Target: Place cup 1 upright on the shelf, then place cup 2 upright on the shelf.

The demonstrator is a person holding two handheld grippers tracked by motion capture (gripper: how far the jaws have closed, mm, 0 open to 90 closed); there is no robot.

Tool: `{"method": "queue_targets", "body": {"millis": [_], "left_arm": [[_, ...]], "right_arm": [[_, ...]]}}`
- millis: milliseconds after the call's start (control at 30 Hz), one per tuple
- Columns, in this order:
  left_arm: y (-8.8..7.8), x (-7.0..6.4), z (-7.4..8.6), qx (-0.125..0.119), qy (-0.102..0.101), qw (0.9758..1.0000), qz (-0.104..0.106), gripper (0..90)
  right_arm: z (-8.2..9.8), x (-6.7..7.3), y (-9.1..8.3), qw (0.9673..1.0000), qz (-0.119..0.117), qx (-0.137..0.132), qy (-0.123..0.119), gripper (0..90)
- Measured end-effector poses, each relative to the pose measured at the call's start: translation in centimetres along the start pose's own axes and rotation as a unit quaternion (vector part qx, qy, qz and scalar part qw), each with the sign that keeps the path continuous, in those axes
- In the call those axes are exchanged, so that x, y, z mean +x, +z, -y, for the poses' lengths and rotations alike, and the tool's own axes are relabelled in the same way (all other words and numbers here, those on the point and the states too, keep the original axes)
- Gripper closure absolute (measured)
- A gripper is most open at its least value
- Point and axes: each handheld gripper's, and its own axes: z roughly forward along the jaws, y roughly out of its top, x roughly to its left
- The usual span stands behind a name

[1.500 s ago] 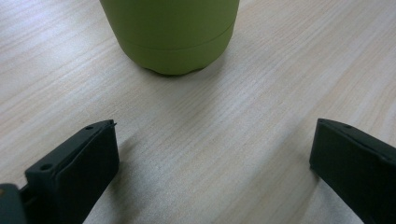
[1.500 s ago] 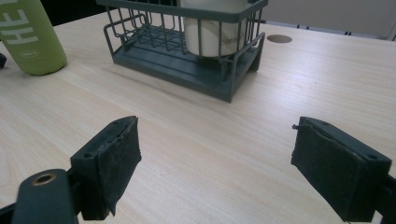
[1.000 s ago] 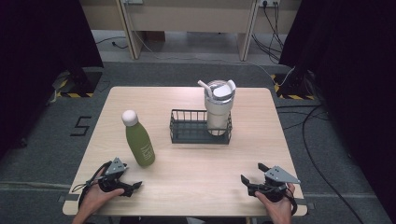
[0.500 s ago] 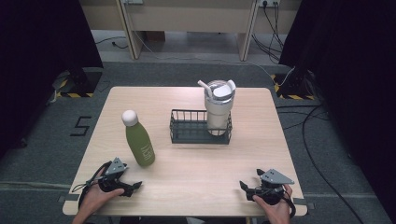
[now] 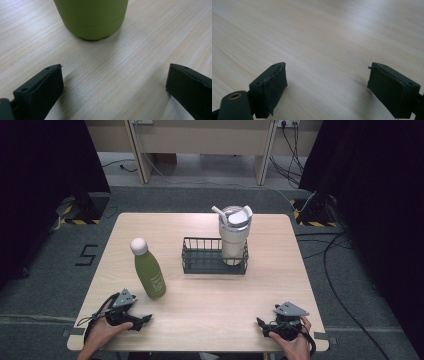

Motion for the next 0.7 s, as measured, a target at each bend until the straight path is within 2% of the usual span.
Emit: {"method": "queue_targets", "body": {"millis": [33,167,700], "left_arm": [[0.0,0.0,0.0,0.0,0.0,1.0,0.0,0.5],[-0.01,0.0,0.0,0.0,0.0,1.0,0.0,0.5],[-0.05,0.03,0.03,-0.001,-0.002,1.0,0.0,0.7]], "right_arm": [[0.14,0.1,0.17,1.0,-0.003,0.007,0.007,12.9],[0.28,0.17,0.18,1.0,-0.005,0.004,0.006,10.4],[0.31,0.2,0.21,1.0,-0.004,0.003,0.007,10.1]]}}
